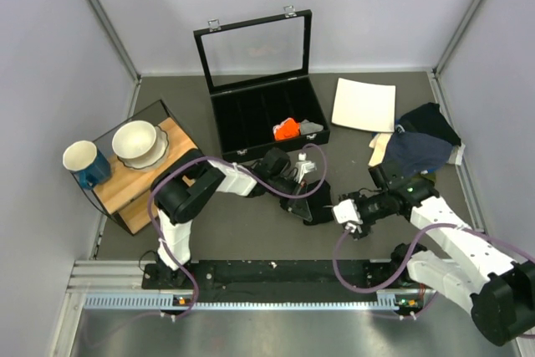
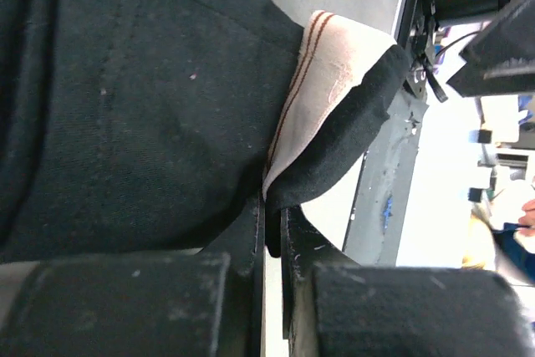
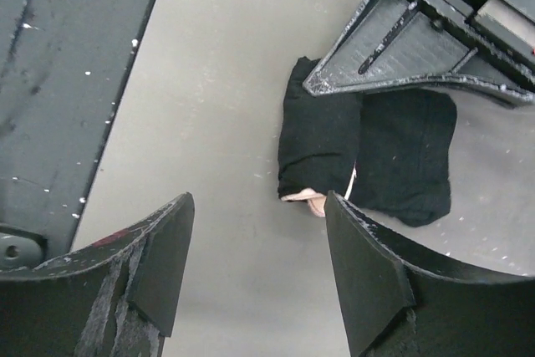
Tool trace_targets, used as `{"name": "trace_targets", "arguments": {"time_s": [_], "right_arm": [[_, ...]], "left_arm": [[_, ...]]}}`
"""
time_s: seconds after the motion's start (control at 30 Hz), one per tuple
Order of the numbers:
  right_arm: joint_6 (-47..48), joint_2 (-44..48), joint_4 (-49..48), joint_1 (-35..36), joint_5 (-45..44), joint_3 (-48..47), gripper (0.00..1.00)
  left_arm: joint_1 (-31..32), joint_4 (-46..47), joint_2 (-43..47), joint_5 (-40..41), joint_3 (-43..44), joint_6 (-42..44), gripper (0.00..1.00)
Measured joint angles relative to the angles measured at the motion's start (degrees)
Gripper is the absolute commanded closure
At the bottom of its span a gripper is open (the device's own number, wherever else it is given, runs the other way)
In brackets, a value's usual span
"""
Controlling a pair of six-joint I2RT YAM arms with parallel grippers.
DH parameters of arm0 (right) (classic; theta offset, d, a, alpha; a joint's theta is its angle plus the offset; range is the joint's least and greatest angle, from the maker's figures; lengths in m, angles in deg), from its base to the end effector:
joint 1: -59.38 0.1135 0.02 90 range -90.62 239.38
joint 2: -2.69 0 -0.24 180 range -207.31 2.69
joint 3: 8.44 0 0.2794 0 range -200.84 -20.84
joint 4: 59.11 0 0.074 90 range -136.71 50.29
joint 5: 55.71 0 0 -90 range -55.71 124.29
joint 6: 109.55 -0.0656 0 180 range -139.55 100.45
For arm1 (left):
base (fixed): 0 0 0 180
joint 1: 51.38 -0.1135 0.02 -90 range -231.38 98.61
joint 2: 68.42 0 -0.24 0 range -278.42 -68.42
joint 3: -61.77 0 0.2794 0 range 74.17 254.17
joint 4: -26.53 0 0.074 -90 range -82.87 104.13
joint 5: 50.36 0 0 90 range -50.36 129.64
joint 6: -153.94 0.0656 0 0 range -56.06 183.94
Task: Roll the underwear
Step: Roll the underwear to the center of the board.
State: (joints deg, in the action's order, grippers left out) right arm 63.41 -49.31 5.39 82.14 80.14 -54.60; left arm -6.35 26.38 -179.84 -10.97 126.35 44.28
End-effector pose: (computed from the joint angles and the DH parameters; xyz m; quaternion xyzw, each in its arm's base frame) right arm 0.1574 0.1171 0.1615 -0.7636 0.4949 0.2532 0.3285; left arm 0.2310 -0.3030 0.0486 0.3376 0.7862 -0.5133 0.0672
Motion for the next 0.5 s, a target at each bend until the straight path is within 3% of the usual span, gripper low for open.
{"name": "trace_targets", "arguments": {"time_s": [0.3, 0.5], "right_arm": [[-0.90, -4.87, -9.99, 11.89, -7.72, 0.04, 0.36], [-1.75, -8.33, -14.95, 14.29, -11.91, 1.40, 0.37]], "left_arm": [[-1.57, -2.60, -2.93, -2.78, 2.80, -6.54, 1.00], [-1.79, -4.63, -3.54, -3.02, 4.00, -7.56, 1.00]]}}
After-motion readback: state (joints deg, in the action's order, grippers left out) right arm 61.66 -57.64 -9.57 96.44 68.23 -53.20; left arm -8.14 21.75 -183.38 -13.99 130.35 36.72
